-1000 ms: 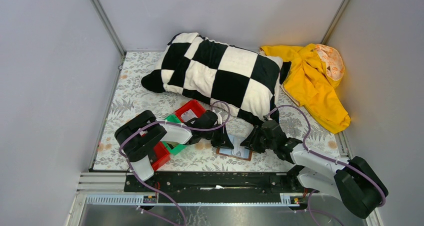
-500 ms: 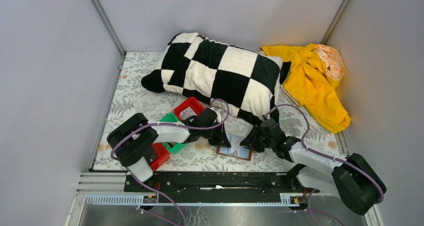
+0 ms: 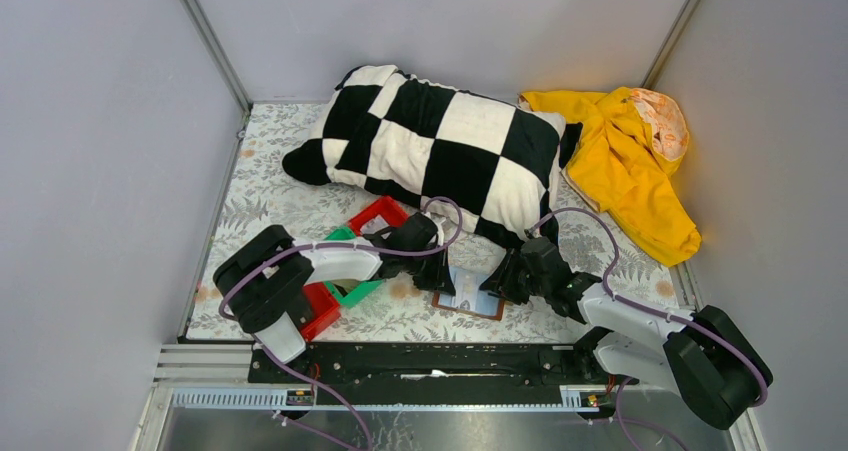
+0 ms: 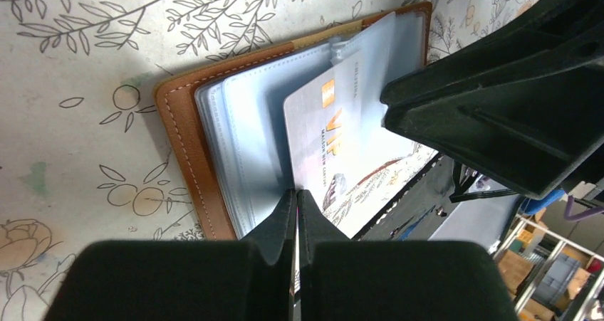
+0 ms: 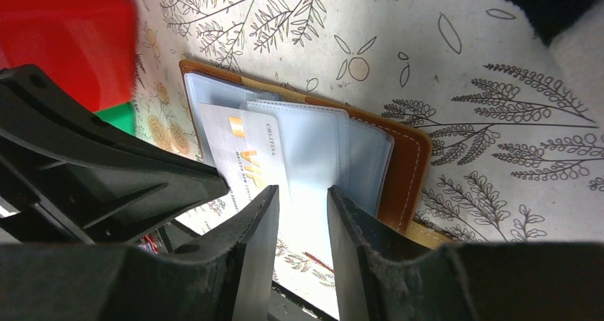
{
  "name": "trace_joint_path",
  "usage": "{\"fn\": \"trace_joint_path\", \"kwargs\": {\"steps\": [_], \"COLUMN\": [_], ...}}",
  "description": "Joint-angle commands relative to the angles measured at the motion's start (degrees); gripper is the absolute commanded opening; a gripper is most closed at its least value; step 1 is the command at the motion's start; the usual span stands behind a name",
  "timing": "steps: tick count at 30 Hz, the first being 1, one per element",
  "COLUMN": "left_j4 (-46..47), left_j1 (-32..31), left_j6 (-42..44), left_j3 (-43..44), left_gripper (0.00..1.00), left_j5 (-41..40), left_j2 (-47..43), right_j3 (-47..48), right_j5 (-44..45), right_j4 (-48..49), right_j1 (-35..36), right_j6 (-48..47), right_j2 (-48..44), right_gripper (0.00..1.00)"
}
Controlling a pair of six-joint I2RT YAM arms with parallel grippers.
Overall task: Take the credit cards out of the card holder
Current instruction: Remove the credit card from the card holder.
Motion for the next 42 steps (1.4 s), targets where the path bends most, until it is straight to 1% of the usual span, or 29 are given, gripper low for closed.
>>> {"fn": "trace_joint_path", "kwargs": {"steps": [1,9,18,22,29,36,40,42], "left_j4": [-4.22,-7.74,-8.41,-8.51,-8.21,-8.12,-8.12,-8.12], "left_j1": [0.32,0.34,0.34,0.31,0.32,0.33,0.37,0.36], "left_j6": [5.21,6.11,6.49,6.79,6.68,6.74,6.84,6.93], "left_j3": [3.23,5.45,6.16,6.09,5.98,6.04,6.17,6.17], "left_gripper": [0.00,0.00,0.00,0.00,0.00,0.00,0.00,0.00], "left_j5": [-1.48,-3.57,-3.43,-3.35,-3.48,-3.35,-3.35,-3.23], "left_j2": [-3.13,-5.23,-4.24,-4.02,-3.80,-3.63,-3.49,-3.39], "right_j3": [-1.98,-1.44,1.73,2.48,1.92,1.81,1.90,1.49], "right_j5": [4.67,4.40,3.17,0.73,-4.28,-4.50,-6.03,-6.94], "right_j4": [-8.75,-8.92,-9.61,-6.50,0.26,0.74,1.93,4.06], "right_j1": [-0.23,-0.24,-0.24,-0.24,-0.16,-0.12,-0.10,0.02], "right_j6": [-2.48,-2.68,-3.25,-3.16,-3.32,-3.62,-4.13,-3.89], "right_j2": [2.16,1.85,-2.98,-2.83,0.95,-1.84,-0.59,0.52], "right_gripper": [0.40,0.40,0.40,0.41,0.39,0.39,0.39,0.39]}}
